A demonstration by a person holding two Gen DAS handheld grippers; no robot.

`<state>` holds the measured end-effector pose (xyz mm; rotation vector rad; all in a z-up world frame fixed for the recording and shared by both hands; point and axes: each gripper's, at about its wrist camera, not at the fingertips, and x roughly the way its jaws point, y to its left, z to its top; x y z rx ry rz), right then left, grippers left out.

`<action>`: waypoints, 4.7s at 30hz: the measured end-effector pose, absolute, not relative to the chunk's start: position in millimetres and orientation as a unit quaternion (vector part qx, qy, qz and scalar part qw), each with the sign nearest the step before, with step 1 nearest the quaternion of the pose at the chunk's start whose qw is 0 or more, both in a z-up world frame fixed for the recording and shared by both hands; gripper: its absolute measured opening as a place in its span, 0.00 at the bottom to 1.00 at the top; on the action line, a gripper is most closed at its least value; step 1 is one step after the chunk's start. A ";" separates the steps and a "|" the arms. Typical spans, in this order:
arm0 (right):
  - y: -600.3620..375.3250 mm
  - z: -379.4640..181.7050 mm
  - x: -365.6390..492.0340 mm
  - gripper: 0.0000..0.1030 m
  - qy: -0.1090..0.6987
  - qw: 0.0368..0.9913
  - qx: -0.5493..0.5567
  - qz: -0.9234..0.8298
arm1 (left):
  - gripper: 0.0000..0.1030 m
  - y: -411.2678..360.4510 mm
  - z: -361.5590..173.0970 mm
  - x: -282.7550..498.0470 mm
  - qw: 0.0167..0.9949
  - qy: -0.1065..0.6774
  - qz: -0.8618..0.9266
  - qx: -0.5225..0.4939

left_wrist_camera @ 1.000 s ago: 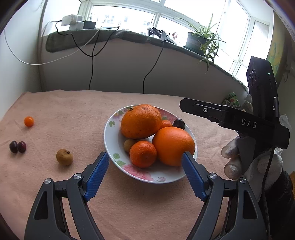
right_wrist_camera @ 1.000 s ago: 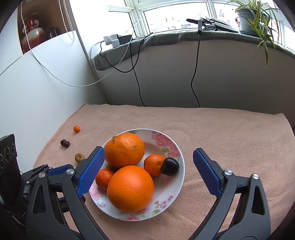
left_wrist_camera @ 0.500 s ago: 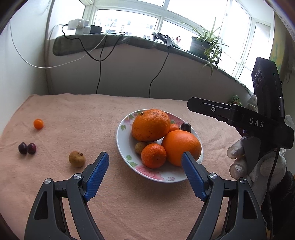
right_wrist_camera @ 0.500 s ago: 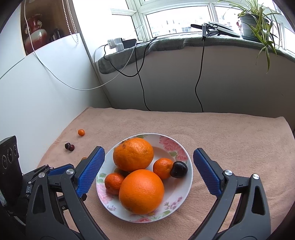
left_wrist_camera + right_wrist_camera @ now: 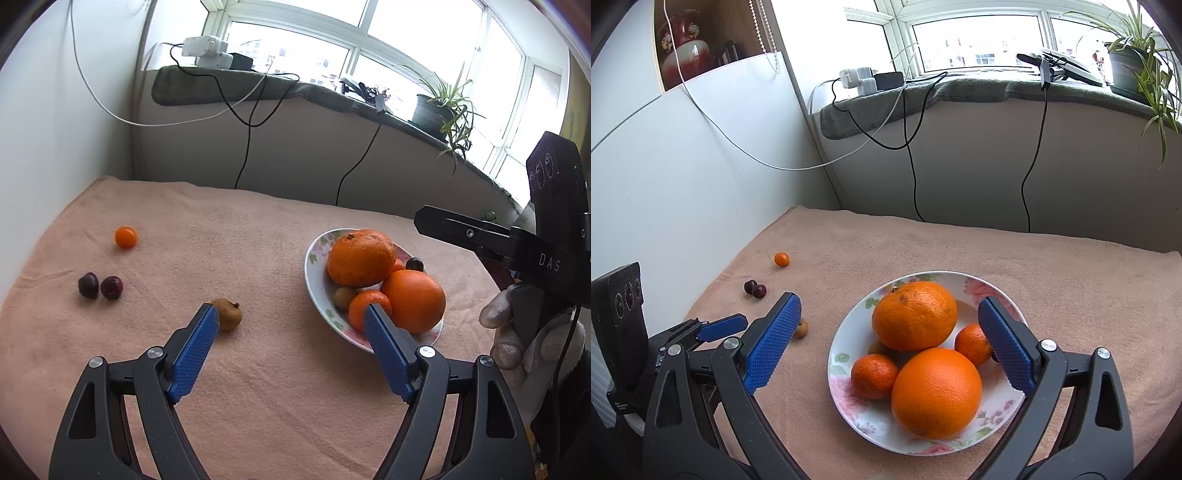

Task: Organize fruits
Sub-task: 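Move the left gripper to the dark cherries while the right gripper approaches the brown pear-shaped fruit, then close the left gripper on a dark cherry while the right gripper grasps the brown fruit, then carry the cherry with the left gripper while the right gripper lowers the brown fruit into the plate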

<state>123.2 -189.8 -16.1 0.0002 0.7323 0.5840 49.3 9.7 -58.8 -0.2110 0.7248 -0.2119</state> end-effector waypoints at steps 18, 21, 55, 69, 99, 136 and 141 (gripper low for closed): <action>-100.7 -33.3 111.7 0.95 0.369 0.864 -0.065 0.336 | 0.78 107.4 -78.7 42.6 0.923 0.359 -0.030 -0.133; -88.4 -40.9 111.9 0.91 0.378 0.857 -0.074 0.343 | 0.77 121.1 -82.0 45.4 0.922 0.359 -0.022 -0.141; -34.5 -103.1 127.2 0.42 0.446 0.798 -0.150 0.377 | 0.31 168.0 -113.6 99.7 0.903 0.404 0.013 -0.145; -28.9 -115.5 124.3 0.36 0.448 0.793 -0.185 0.370 | 0.22 164.0 -118.4 107.6 0.899 0.414 0.003 -0.141; -63.5 -74.4 101.0 0.28 0.403 0.824 -0.150 0.369 | 0.21 139.2 -84.9 70.6 0.919 0.367 -0.009 -0.146; -214.5 -21.1 105.1 0.28 0.357 0.894 -0.042 0.267 | 0.21 15.8 -41.1 58.4 0.928 0.334 -0.120 -0.116; -227.7 -20.5 111.6 0.28 0.357 0.898 -0.032 0.256 | 0.21 1.5 -42.3 64.4 0.925 0.339 -0.132 -0.113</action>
